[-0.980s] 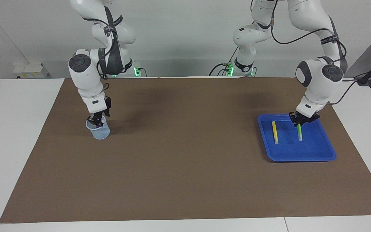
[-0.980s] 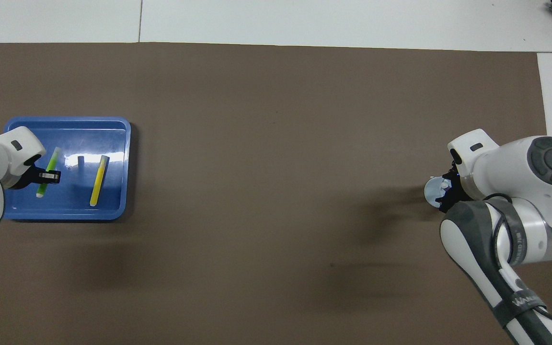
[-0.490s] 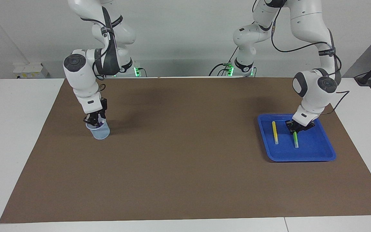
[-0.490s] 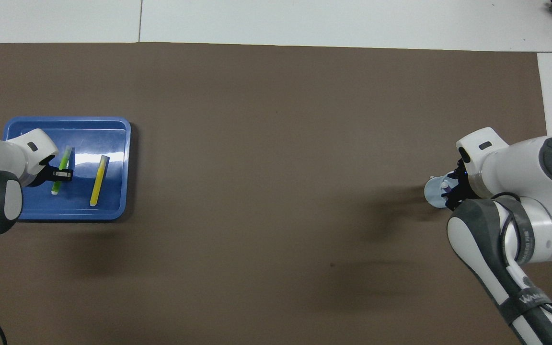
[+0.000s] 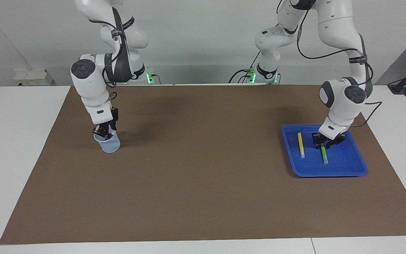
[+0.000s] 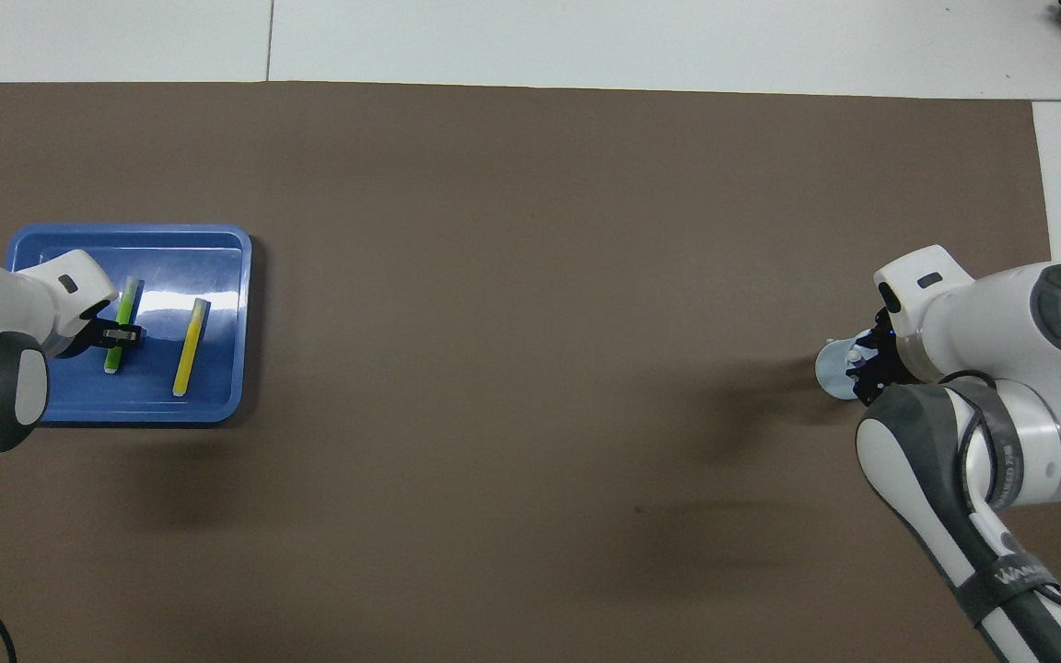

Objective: Right arm passes pens to left for tray arrangement

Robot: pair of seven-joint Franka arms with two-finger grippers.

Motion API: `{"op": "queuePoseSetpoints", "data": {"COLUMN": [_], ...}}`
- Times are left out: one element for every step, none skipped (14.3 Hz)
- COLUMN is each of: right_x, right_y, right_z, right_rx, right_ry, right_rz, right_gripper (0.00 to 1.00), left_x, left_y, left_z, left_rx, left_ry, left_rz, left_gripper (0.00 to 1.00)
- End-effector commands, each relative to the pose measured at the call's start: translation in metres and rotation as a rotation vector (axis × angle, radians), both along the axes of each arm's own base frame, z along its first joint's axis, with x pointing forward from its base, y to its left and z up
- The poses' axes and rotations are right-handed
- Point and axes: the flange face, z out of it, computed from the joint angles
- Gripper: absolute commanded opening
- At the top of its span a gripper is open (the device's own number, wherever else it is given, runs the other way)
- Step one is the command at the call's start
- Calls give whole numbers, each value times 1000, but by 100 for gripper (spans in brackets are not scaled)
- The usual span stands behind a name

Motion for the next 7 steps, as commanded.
{"op": "queuePoseSetpoints", "data": {"right_x": [-5, -6, -6, -6, -6, -6, -5], "right_y": [2, 1, 1, 1, 1, 1, 1], "right_z": [-6, -7, -7, -7, -7, -7, -6], "right_rx": [-18, -18, -17, -17, -17, -17, -17], "right_ry": [-10, -8, -8, -8, -8, -8, -11], "right_rz": [-31, -34, -36, -36, -38, -36, -36], "right_gripper": [44, 44, 44, 44, 44, 42, 32], "left_x": [0, 4, 8, 12, 15, 18, 20], "left_y": [-1, -1, 0, -1, -4, -4, -4], "left_z": [-3, 3, 9, 17, 23, 31, 39], "left_rx": [-7, -38, -75, -85, -86, -88, -97], "left_ry": [22, 36, 46, 50, 67, 80, 91], "left_rz": [52, 92, 132, 143, 142, 146, 156], "left_gripper": [77, 77, 77, 78, 79, 79, 79]}}
